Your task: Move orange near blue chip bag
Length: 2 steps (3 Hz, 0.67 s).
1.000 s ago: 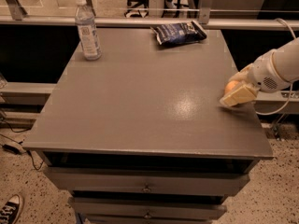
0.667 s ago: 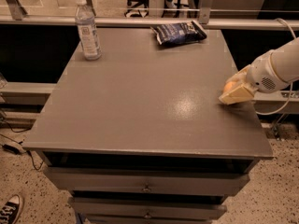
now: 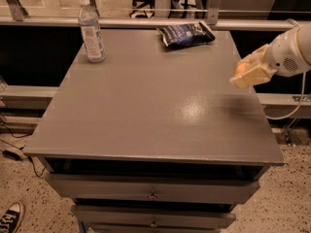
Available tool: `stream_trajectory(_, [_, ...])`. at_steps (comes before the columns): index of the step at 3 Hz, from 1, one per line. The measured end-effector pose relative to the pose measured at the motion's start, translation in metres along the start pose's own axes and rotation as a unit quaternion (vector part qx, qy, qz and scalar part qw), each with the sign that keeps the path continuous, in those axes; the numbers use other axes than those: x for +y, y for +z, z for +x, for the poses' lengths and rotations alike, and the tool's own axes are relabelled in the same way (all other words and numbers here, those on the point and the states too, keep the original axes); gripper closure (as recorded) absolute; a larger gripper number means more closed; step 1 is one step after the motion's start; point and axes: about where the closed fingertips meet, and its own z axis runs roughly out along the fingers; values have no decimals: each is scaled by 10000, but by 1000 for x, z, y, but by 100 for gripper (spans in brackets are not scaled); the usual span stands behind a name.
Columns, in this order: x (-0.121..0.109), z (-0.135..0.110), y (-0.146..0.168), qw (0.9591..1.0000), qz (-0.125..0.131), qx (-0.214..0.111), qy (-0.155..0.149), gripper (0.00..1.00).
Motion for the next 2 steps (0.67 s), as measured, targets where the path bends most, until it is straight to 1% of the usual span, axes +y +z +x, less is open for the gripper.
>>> stream_trajectory(1, [-2,-5,-3,10000,30,-53,-14,100])
stream_trajectory(2, [-4,-12,9,9997,49,-243,-11,100])
